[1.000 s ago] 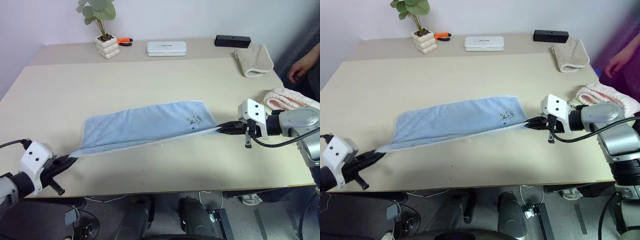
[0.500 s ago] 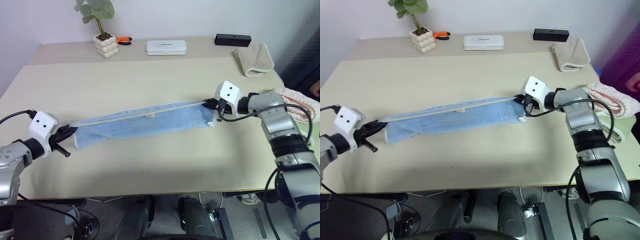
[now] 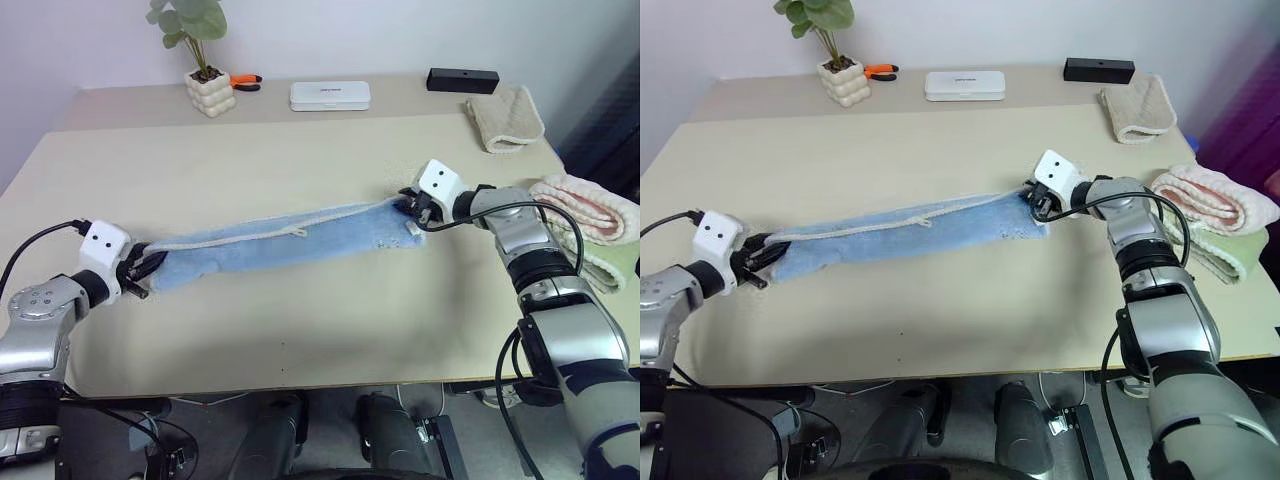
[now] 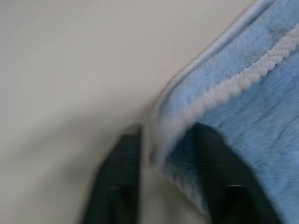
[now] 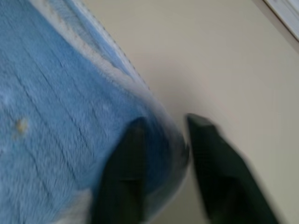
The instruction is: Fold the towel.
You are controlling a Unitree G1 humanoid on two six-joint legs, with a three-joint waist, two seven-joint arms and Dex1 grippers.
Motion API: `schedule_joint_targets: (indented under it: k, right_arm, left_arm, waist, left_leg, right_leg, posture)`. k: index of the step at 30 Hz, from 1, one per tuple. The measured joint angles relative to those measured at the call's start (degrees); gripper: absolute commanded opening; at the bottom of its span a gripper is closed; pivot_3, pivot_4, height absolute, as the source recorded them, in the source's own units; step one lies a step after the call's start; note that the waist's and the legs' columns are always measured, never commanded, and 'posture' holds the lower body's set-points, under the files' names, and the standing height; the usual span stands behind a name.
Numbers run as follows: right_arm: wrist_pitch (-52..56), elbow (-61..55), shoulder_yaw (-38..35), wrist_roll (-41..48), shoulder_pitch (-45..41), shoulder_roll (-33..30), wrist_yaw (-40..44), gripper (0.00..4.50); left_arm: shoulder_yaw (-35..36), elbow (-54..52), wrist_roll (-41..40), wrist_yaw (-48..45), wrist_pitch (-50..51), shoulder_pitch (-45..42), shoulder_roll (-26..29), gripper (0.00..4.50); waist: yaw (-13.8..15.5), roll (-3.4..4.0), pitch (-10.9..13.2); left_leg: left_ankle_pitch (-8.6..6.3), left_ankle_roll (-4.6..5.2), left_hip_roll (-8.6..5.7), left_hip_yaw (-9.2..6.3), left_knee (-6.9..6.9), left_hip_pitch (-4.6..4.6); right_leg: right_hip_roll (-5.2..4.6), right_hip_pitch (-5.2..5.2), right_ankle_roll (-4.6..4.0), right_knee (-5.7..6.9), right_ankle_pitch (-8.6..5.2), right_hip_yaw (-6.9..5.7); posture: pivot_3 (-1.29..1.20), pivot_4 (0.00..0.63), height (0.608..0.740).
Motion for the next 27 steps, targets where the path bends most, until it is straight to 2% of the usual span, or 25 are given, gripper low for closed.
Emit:
schedule_joint_targets:
  k: [2, 8, 11, 12, 13, 14, 17, 20, 27]
  right_arm:
    - [-0.09, 0.00, -0.19, -0.39, -0.07, 0.00, -0.94, 3.85]
    - [1.87, -1.54, -3.33, -0.24, -0.07, -1.27, -6.46, 3.85]
    - [4.99, -6.14, -5.56, 0.57, 1.50, -2.25, -7.74, 3.85]
    - [6.71, -9.13, -6.56, 1.20, 3.35, -2.85, -7.88, 4.13]
    - [8.90, -12.44, -7.36, 1.87, 5.58, -3.36, -7.86, 4.42]
    - [11.35, -16.83, -8.06, 2.69, 8.63, -3.95, -7.54, 4.46]
    - [19.13, -29.05, -9.13, 5.17, 17.58, -4.47, -5.91, 4.46]
    - [26.65, -39.94, -10.56, 8.53, 24.14, -4.73, -4.89, 4.46]
    - [52.60, -58.70, -23.40, 21.78, 31.46, -3.62, -10.28, 4.46]
  left_arm:
    - [0.64, 0.00, 0.00, 0.91, -0.01, 0.12, -0.08, 3.90]
    - [9.18, 0.01, -6.49, 8.33, 5.56, -1.80, -5.58, 3.90]
    - [12.17, -0.42, -9.14, 11.32, 8.00, -2.06, -7.27, 3.90]
    - [13.08, -0.74, -9.87, 12.74, 8.62, -2.18, -8.27, 3.94]
    - [14.18, -0.75, -10.39, 14.37, 9.05, -2.10, -9.22, 3.95]
    - [15.01, -0.73, -10.79, 15.96, 9.22, -2.10, -10.14, 3.95]
    - [15.65, -1.19, -10.95, 18.17, 9.93, -0.81, -11.05, 3.95]
    - [14.74, -5.75, -11.43, 16.51, 10.11, 2.25, -11.30, 3.95]
    - [11.72, -18.68, -11.78, 11.40, 8.30, 7.71, -10.70, 3.95]
  waist:
    - [0.01, 0.00, 0.00]
    - [0.16, -0.02, -0.02]
    - [0.17, -0.04, -0.03]
    - [0.20, -0.04, -0.03]
    - [0.27, -0.05, -0.04]
    - [0.42, -0.08, -0.06]
    - [0.49, -0.10, -0.07]
    - [0.27, -0.09, -0.07]
    - [0.70, -0.09, -0.09]
  left_leg:
    - [0.00, 0.00, 0.00, 0.00, 0.00, 0.00]
    - [0.00, 0.00, -0.01, -0.01, 0.02, -0.01]
    - [0.01, -0.01, 0.00, -0.01, 0.03, -0.01]
    - [0.00, -0.01, 0.00, -0.01, 0.03, -0.01]
    - [0.00, 0.00, 0.00, -0.01, 0.04, -0.01]
    - [0.00, 0.00, 0.00, -0.03, 0.05, -0.01]
    - [-0.02, 0.05, -0.02, -0.03, 0.08, -0.01]
    - [-0.16, 0.28, -0.01, -0.02, 0.12, -0.01]
    - [-0.18, 0.30, 0.00, -0.03, 0.12, -0.01]
  right_leg:
    - [0.00, 0.00, 0.00, 0.00, 0.00, 0.00]
    - [-0.01, 0.01, 0.00, 0.00, 0.00, 0.00]
    - [-0.01, 0.02, 0.01, 0.01, 0.00, 0.01]
    - [-0.01, 0.02, 0.01, 0.01, 0.00, 0.01]
    - [-0.01, 0.03, 0.01, 0.00, 0.00, 0.02]
    - [-0.02, 0.04, 0.01, 0.00, 0.00, 0.02]
    - [-0.04, 0.05, 0.05, 0.01, 0.02, 0.04]
    - [-0.03, 0.04, 0.04, 0.05, 0.03, 0.08]
    - [-0.06, 0.08, 0.02, 0.01, 0.03, 0.09]
  posture:
    - [0.00, 0.150, 0.740]
    - [0.00, 0.150, 0.740]
    - [0.00, 0.150, 0.740]
    - [0.00, 0.150, 0.740]
    - [0.00, 0.150, 0.740]
    - [0.00, 0.150, 0.740]
    - [0.00, 0.150, 0.740]
    - [0.00, 0.150, 0.740]
    - [0.00, 0.150, 0.740]
